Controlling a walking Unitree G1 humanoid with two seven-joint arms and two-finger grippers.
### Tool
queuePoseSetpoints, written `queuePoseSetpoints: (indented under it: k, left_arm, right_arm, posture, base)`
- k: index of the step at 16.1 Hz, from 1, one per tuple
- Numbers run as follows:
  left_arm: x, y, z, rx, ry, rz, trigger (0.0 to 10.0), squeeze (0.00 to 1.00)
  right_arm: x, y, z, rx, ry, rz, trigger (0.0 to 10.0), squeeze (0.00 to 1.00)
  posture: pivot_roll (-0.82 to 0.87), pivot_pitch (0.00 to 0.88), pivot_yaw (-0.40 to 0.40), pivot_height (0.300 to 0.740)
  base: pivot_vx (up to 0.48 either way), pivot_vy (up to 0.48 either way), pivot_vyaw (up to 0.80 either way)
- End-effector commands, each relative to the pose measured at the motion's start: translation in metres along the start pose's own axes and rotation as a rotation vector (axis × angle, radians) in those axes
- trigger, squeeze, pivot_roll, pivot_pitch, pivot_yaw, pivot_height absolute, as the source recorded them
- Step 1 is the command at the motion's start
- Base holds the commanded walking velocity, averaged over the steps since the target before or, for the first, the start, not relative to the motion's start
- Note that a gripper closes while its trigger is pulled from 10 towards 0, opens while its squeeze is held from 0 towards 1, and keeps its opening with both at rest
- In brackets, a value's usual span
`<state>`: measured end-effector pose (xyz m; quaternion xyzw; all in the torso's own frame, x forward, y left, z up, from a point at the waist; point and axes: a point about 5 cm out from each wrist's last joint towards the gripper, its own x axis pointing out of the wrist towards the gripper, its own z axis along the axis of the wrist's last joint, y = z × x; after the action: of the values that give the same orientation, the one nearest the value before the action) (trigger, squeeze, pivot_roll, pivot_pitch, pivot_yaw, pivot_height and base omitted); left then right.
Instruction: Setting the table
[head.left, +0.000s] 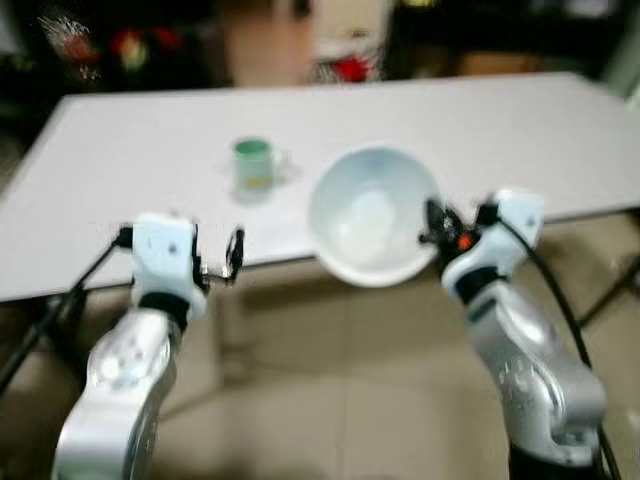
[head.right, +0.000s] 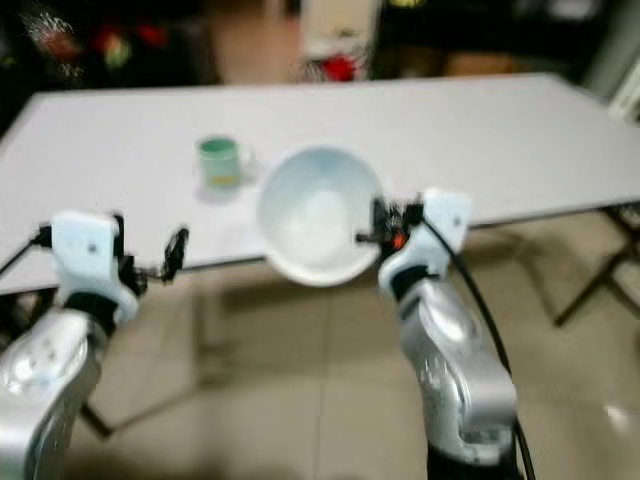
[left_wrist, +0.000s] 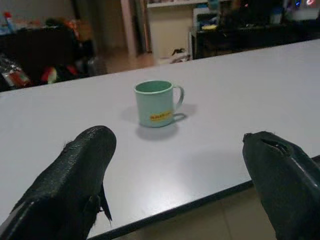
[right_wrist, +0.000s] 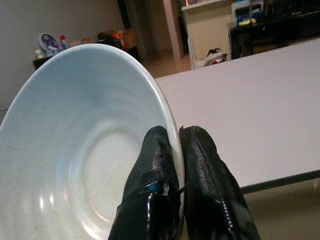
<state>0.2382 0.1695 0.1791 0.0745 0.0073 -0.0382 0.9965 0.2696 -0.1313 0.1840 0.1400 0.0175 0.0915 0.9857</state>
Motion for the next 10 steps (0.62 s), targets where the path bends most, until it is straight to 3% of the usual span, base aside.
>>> queuePoseSetpoints:
  k: [1,4,6,9,10]
  left_arm:
    - [-0.0010,0.0007,-0.0005,0.010,-0.003,0.014,10.0,0.00]
    - [-0.0044,0.0030,-0.0040,-0.003,0.010,0.023,10.0,0.00]
    - [-0.0062,0.0020,-0.0058,-0.011,0.017,0.020,10.0,0.00]
    - [-0.0071,0.0010,-0.0056,-0.017,0.015,0.016,10.0,0.00]
    - [-0.0075,0.0006,-0.0057,-0.018,0.015,0.015,10.0,0.00]
  right_arm:
    - [0.0031,-0.0013,0.0045,0.022,-0.001,0.016,10.0,0.00]
    - [0.0079,-0.0075,0.0046,0.039,0.016,-0.005,10.0,0.00]
    - [0.0087,-0.0083,0.0025,-0.012,0.044,0.017,10.0,0.00]
    - [0.0088,-0.0092,0.0003,-0.015,0.060,0.018,10.0,0.00]
    - [0.0093,-0.0110,-0.0003,-0.010,0.059,0.002,10.0,0.00]
  posture:
    - [-0.07,0.000,-0.009,0.740]
    - [-0.06,0.000,-0.013,0.740]
    - [-0.06,0.000,-0.017,0.740]
    - [-0.06,0.000,-0.019,0.740]
    - [-0.06,0.000,-0.019,0.740]
  base:
    - [0.000,0.000,0.00]
    - [0.000,0.000,0.00]
    - [0.000,0.000,0.00]
    - [0.160,0.000,0.73]
    - [0.277,0.000,0.00]
